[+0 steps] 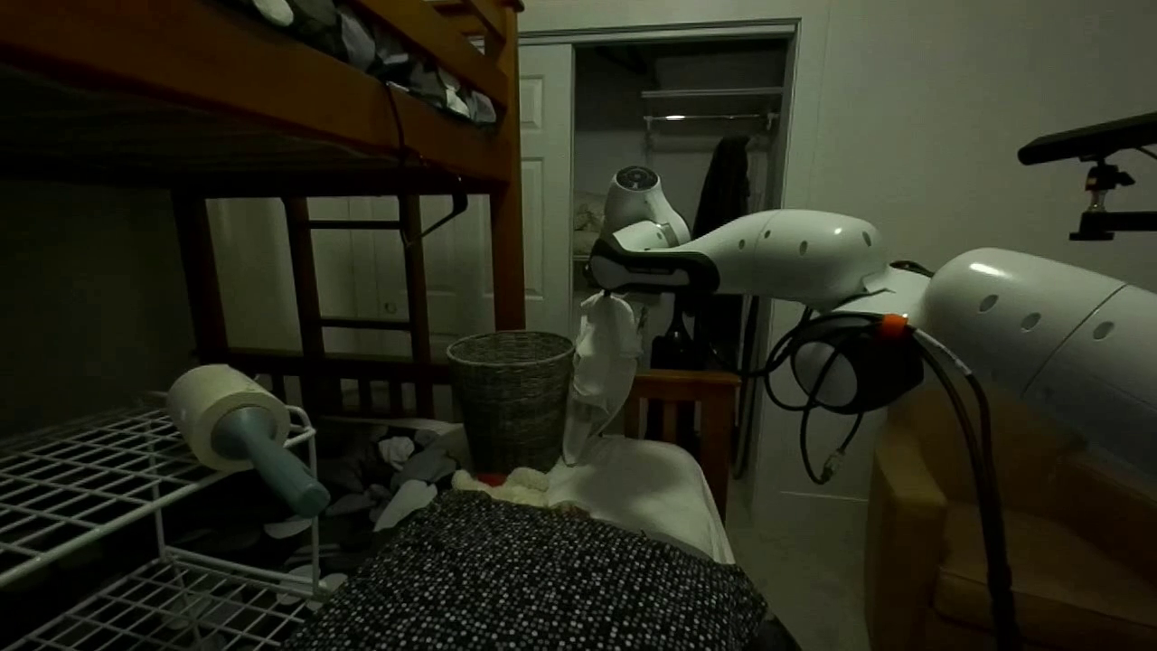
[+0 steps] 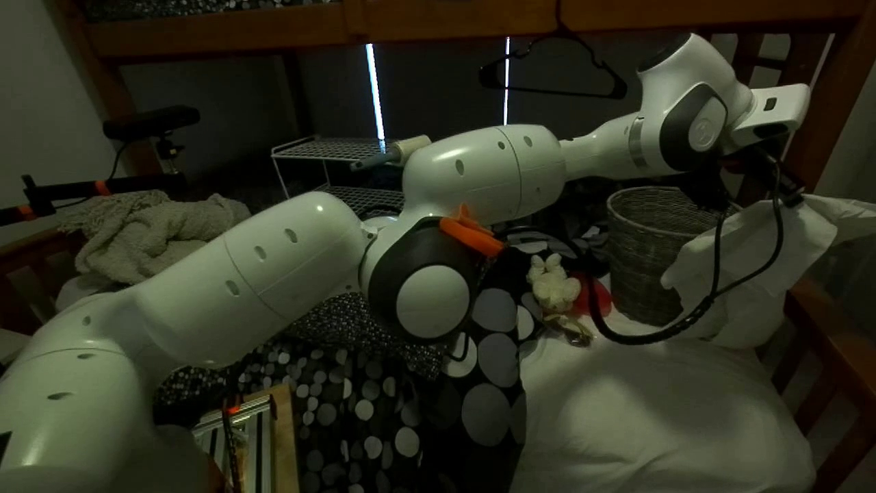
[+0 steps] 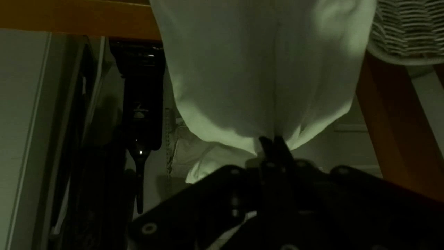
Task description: Put the white beddings into the basket
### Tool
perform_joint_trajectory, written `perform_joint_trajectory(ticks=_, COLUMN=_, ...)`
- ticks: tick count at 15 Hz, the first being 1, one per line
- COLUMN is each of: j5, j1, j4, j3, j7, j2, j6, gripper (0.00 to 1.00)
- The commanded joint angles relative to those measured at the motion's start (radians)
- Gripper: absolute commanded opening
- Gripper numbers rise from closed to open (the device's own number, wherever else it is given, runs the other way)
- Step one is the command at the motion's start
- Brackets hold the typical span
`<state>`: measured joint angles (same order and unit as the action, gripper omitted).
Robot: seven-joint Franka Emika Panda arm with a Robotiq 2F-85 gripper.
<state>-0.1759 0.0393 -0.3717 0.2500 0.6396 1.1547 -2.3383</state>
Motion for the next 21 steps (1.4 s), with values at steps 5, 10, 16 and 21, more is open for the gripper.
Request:
perform_joint_trajectory(ticks=5, j5=-0.136, j1=0.030, j4=0.032, j3=0.128, j7=0.008, j2=-0.159, j6=-0.177, gripper=0.01)
perform_joint_trajectory(ticks=10, j5=-0.196, j1=0.073, j4=0.037, j3=0.177, j7=0.008, j2=-0.298, j6=-0.339, gripper=0.01)
perform_joint_trajectory(ticks=16, j5=-0.194, j1=0.091, j4=0.033, j3=0.242, j7=0.131, j2=-0.329, j6=-0.632, gripper=0.01)
perform_joint_trajectory(ticks=21, j5=-0.175, j1=0.101, j4=0.022, j3=0.217, j7=0.083, j2=-0.338, j6=-0.592, gripper=0.02)
